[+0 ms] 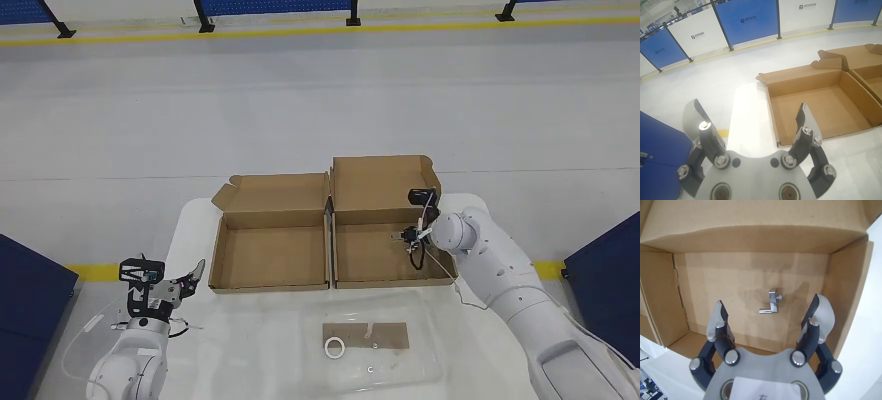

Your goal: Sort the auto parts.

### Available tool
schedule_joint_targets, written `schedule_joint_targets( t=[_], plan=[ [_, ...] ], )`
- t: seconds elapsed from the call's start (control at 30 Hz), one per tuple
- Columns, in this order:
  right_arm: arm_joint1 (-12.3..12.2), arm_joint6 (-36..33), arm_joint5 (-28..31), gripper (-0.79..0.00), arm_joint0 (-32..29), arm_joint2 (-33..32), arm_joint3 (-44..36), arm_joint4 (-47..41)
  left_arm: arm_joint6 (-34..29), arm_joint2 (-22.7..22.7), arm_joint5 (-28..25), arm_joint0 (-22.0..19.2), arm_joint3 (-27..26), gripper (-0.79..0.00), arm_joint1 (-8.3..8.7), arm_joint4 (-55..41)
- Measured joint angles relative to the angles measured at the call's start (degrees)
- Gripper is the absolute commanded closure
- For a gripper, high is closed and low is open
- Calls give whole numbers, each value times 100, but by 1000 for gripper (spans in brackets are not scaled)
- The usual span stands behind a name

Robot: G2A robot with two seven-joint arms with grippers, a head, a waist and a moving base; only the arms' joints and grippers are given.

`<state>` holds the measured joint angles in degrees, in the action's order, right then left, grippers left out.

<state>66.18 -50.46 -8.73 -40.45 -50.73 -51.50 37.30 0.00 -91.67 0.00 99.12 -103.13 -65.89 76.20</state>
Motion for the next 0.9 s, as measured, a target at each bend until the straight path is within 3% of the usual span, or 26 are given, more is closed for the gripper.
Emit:
schedule_joint_targets(
  t=[0.4,0.6,0.9],
  plan=[
    [-5,40,30,-785,-8,1,-32,35,0,0,0,0,0,-785,0,0],
    [-186,146,494,-785,-236,-295,-819,479,0,0,0,0,0,-785,0,0],
    [-585,-1331,1303,-785,-913,-1102,-2556,722,0,0,0,0,0,-785,0,0]
  ],
)
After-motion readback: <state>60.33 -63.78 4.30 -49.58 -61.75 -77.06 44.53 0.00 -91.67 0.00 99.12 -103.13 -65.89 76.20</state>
